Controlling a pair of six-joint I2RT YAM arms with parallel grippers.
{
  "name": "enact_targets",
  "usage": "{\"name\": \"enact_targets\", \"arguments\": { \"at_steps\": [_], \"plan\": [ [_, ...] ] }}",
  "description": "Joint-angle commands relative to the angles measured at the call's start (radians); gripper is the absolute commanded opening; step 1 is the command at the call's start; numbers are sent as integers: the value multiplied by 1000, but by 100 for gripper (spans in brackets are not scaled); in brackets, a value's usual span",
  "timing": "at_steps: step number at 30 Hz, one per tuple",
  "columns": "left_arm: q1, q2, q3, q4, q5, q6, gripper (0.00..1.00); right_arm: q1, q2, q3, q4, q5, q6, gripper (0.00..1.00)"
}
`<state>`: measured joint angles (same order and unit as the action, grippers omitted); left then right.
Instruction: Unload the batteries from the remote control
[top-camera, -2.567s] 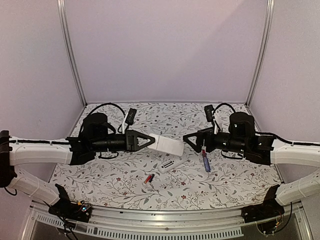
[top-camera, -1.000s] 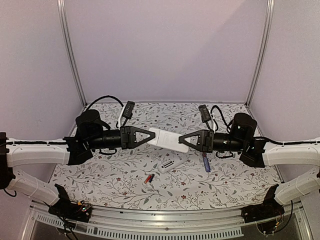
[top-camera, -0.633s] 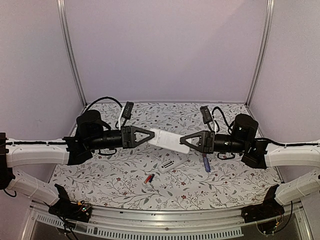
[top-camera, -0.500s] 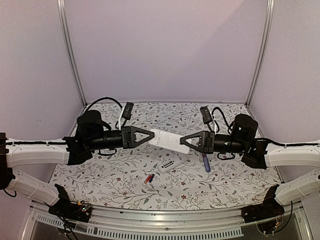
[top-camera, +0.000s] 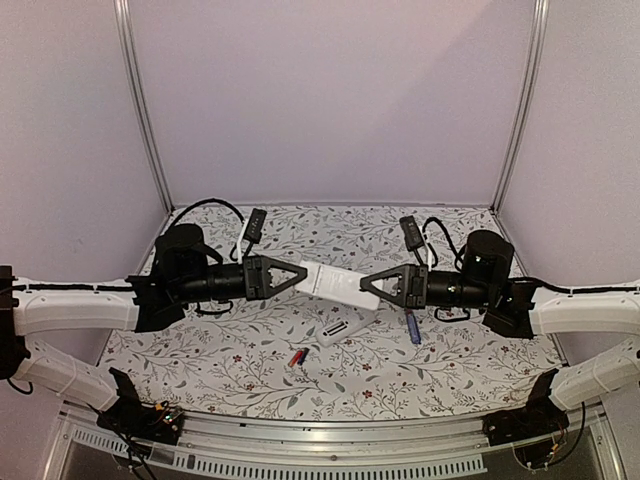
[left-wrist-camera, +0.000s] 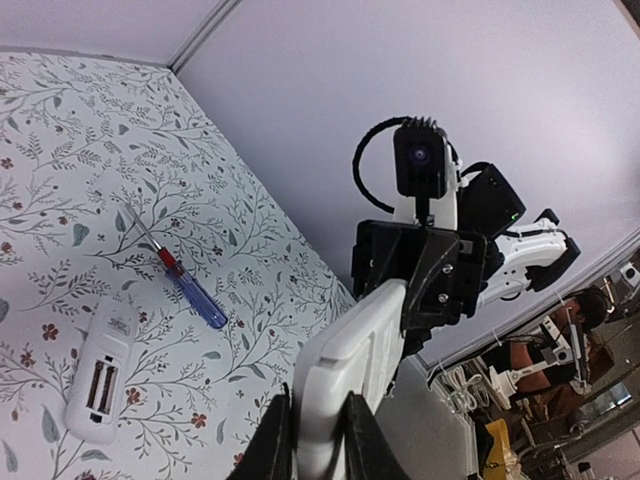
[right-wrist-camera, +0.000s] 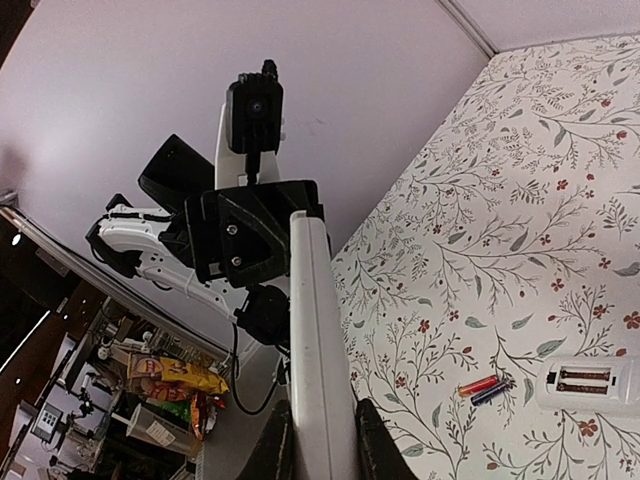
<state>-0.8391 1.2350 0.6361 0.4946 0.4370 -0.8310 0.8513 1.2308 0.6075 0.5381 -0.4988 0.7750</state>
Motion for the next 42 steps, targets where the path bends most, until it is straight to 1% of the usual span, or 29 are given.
{"name": "enact_targets", "arguments": {
  "at_steps": [1, 7, 13, 20, 22, 25, 30, 35, 36, 38, 42],
  "plan": [
    [11, -37, -17, 13, 8, -16, 10, -11, -11, -31, -71, 118, -8, 0],
    [18, -44, -25, 10, 4, -24, 4, -14, -28, -48, -73, 133, -3, 0],
    [24, -55, -31, 16, 9, -31, 0, -24, -53, -73, -76, 145, 4, 0],
    [34, -47, -49, 16, -3, -24, 0, -26, -71, -94, -80, 167, 6, 0],
    [39, -41, -59, 6, -14, -18, 2, -26, -71, -103, -85, 180, 4, 0],
    [48, -28, -69, -37, -35, 1, 9, -26, -70, -114, -95, 196, 2, 0],
    [55, -25, -55, -158, -81, 63, 28, -26, -77, -113, -158, 210, -23, 0],
    [77, -67, -32, -267, -127, 115, 58, -26, -76, -97, -283, 183, -60, 0],
    [77, -73, -28, -290, -141, 125, 62, -26, -72, -99, -310, 172, -66, 0],
    [78, -75, -19, -335, -164, 146, 67, -26, -65, -103, -364, 146, -74, 0],
    [72, -66, -22, -368, -182, 156, 70, -26, -56, -122, -432, 67, -77, 0]
  ]
}}
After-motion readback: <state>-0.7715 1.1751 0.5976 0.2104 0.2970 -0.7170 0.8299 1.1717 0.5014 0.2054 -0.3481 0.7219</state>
